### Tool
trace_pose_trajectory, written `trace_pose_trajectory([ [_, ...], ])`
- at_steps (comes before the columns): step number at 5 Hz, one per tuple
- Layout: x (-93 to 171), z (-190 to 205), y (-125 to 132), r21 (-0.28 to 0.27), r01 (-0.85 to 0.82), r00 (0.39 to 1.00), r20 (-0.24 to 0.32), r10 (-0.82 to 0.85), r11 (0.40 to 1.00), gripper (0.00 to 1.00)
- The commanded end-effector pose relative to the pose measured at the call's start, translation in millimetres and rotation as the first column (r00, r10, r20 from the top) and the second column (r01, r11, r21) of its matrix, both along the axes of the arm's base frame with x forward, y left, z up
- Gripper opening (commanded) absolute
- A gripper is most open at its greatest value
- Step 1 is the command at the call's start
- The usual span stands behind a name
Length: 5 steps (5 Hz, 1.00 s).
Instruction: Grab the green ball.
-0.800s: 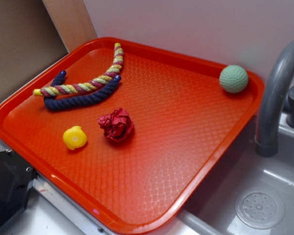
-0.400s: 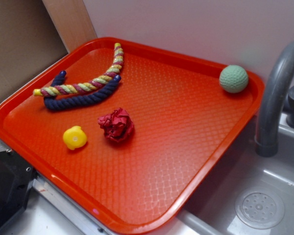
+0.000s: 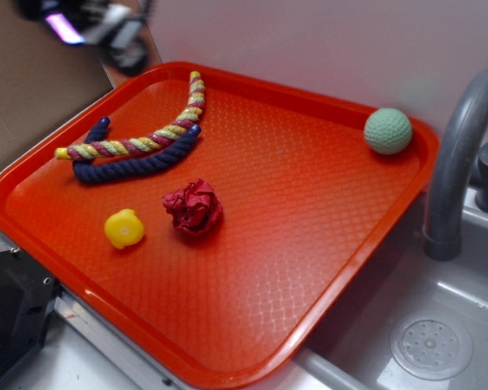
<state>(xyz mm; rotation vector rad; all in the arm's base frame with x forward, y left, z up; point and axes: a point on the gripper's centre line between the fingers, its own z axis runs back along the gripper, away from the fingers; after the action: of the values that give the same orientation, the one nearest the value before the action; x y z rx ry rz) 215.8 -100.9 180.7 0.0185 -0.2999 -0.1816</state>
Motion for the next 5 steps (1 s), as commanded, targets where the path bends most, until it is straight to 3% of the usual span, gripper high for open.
trace_pose_trajectory([
  [1,96.8,-54.0,-79.4,-0.049,0.141,0.985,0.103,-0.136,0.989,1.00],
  [2,145.4,-84.1,-96.3,-0.036,0.146,0.988,0.054,-0.144,0.989,1.00],
  [3,176.9,-101.7,-108.7,-0.029,0.136,0.990,0.025,-0.136,0.990,1.00],
  [4,168.3,-124.4,-105.0,-0.004,0.101,0.991,-0.085,-0.101,0.995,0.00],
  [5,141.3,-125.3,-84.2,0.056,0.094,0.987,-0.136,-0.085,0.994,0.00],
])
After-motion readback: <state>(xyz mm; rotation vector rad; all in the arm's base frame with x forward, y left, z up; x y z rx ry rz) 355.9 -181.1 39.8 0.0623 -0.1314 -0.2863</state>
